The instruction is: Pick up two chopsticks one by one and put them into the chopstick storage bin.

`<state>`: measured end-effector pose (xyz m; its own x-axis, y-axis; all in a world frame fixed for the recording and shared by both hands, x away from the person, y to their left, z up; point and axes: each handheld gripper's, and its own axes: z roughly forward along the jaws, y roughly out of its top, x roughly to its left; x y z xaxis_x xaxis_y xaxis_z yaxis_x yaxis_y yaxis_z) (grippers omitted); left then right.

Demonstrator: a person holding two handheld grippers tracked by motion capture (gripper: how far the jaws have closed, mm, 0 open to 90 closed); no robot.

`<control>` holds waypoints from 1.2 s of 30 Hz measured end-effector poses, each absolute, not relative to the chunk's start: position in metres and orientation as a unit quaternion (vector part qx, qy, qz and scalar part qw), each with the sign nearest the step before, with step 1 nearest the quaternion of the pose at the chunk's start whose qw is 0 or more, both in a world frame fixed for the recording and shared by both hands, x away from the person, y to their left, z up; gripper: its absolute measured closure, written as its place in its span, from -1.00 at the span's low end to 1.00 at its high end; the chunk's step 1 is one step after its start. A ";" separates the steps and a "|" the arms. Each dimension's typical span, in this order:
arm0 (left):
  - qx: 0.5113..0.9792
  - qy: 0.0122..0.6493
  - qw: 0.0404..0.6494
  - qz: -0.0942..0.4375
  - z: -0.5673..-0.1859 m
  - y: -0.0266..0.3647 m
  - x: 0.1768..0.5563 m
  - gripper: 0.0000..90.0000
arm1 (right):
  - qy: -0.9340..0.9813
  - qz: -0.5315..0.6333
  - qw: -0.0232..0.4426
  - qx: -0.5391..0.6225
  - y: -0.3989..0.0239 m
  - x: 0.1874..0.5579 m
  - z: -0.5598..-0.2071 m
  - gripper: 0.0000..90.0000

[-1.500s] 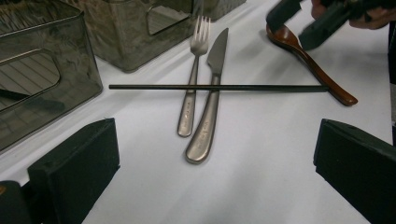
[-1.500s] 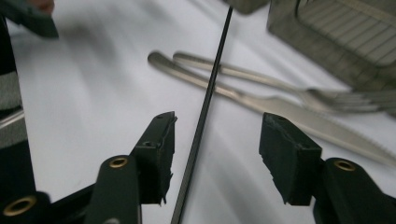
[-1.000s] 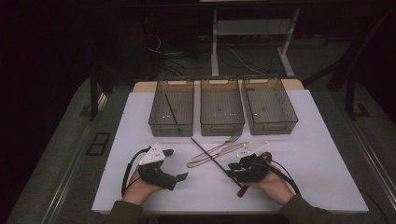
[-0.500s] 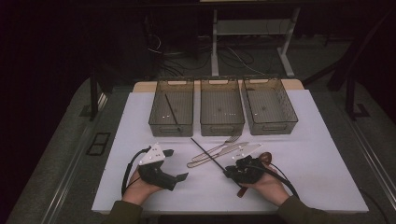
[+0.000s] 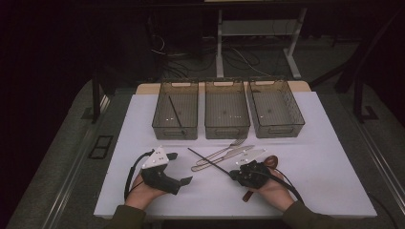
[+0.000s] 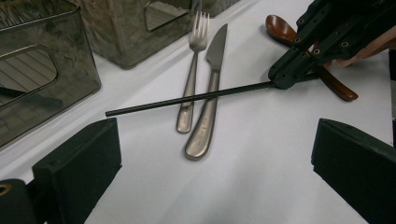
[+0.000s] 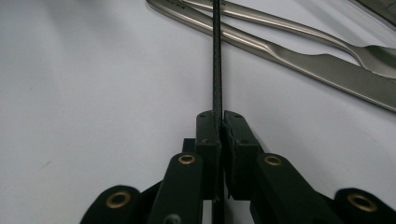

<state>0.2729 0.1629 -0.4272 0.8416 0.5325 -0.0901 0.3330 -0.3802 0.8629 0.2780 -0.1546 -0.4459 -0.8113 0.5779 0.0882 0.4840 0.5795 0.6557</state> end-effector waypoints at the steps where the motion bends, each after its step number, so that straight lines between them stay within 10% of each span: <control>1: 0.825 0.262 0.491 0.102 -0.427 0.163 0.273 -0.99 | 0.886 0.347 0.067 0.300 -0.155 0.278 -0.446 0.87; 36: 0.826 0.261 0.491 0.095 -0.430 0.162 0.274 -0.99 | 0.850 0.423 0.052 0.311 -0.182 0.288 -0.412 0.88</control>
<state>0.2741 0.1623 -0.4303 0.8461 0.5235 -0.0998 0.3379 -0.3822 0.8601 0.2876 -0.1818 -0.4122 -0.8012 0.5722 0.1751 0.4848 0.4494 0.7503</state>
